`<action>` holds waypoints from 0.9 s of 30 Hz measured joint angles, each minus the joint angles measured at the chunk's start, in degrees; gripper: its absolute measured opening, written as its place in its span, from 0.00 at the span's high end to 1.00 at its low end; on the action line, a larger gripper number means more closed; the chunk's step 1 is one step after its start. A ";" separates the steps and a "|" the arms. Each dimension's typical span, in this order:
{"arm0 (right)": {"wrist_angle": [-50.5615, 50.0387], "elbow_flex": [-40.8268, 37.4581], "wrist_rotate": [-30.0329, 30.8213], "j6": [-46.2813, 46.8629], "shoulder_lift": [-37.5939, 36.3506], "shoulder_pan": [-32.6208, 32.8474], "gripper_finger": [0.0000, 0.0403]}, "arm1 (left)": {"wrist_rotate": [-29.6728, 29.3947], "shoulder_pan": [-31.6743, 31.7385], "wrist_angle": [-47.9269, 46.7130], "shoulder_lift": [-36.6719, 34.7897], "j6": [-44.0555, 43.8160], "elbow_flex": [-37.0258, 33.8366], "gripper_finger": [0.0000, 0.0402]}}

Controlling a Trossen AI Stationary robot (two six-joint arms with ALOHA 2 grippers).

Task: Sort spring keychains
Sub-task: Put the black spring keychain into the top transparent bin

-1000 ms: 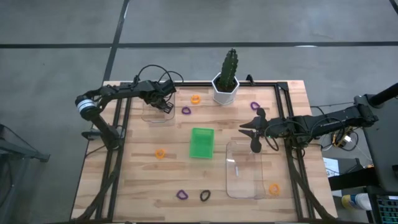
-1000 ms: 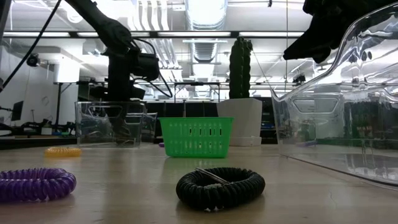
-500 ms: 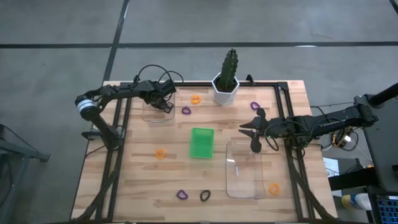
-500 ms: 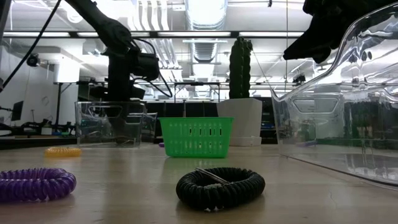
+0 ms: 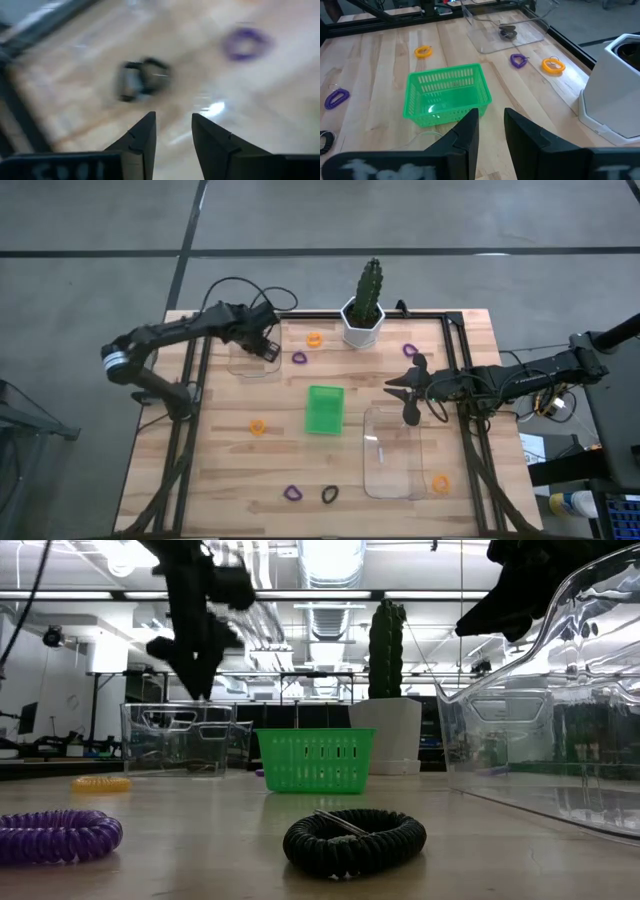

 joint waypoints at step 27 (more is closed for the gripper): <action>1.63 0.17 -1.36 -0.04 0.00 0.00 0.79 | -36.99 -68.18 16.48 -10.10 -27.06 -0.26 0.71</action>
